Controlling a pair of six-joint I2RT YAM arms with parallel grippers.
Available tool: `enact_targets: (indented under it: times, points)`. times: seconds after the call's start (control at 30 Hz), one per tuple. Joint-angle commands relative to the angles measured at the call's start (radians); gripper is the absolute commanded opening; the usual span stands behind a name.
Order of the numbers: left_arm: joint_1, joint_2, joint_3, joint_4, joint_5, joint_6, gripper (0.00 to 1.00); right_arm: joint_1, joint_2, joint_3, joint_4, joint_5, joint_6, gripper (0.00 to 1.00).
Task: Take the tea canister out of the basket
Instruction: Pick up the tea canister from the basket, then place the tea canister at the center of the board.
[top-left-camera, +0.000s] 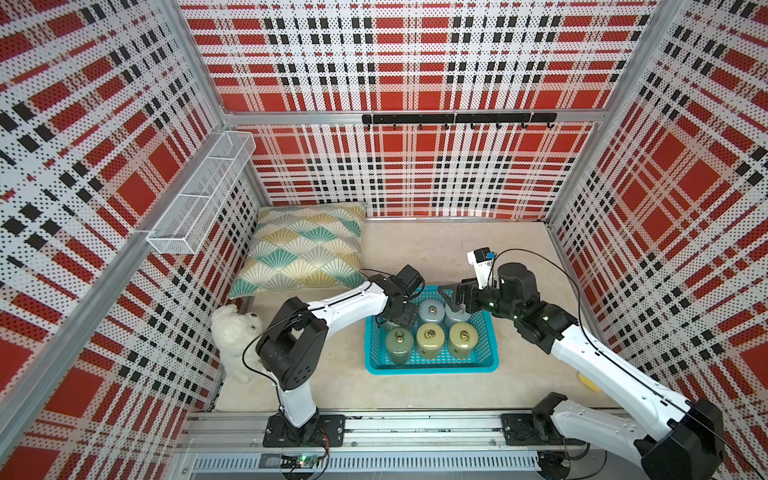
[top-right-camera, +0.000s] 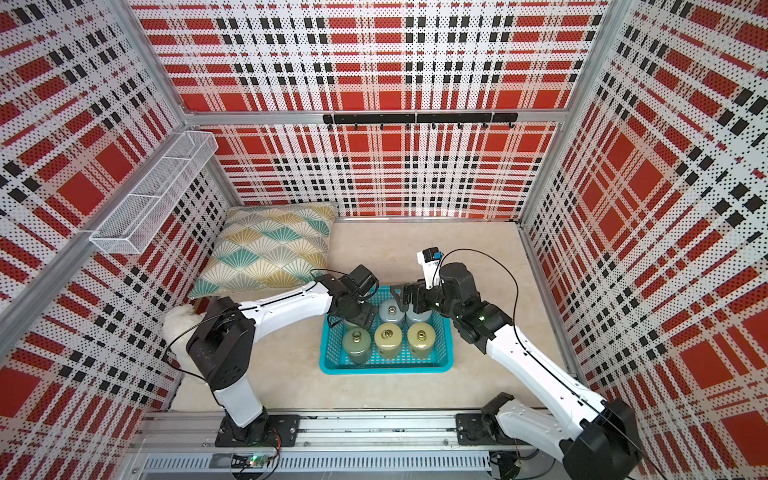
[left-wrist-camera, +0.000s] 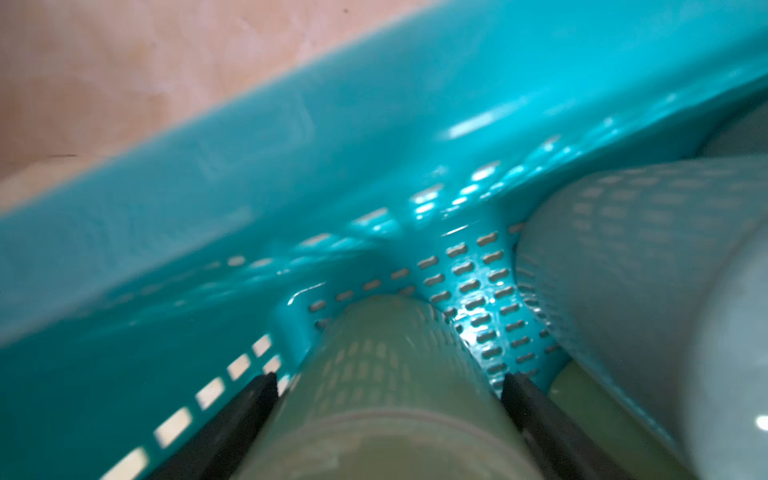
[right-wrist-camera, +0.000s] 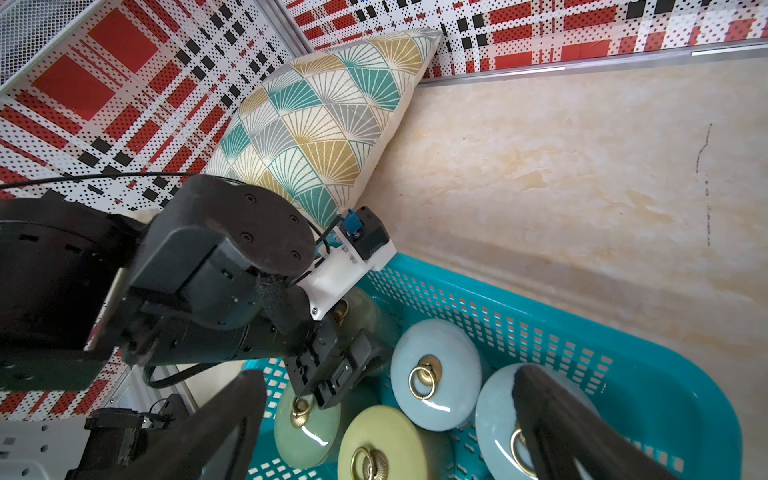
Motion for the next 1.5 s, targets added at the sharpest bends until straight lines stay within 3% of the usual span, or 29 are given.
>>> enact_targets:
  times: [0.0,0.73,0.93,1.23,1.47]
  points:
    - [0.007,-0.049,0.059,-0.095,-0.059,-0.011,0.59,0.004,0.005,-0.009,0.02,0.001,0.004,1.0]
    - [0.004,-0.082,0.438,-0.227,-0.105,-0.049,0.59,0.004,-0.009,-0.033,0.063,-0.045,0.004,1.0]
    - [0.05,0.012,0.572,-0.195,-0.099,-0.036,0.59,0.004,-0.018,-0.037,0.072,-0.06,0.007,1.0]
    - [0.171,0.264,0.822,-0.141,-0.094,0.014,0.59,0.004,-0.012,-0.04,0.077,-0.063,0.009,1.0]
    - [0.247,0.422,0.883,-0.096,-0.104,0.021,0.59,0.006,0.003,-0.041,0.083,-0.069,0.011,1.0]
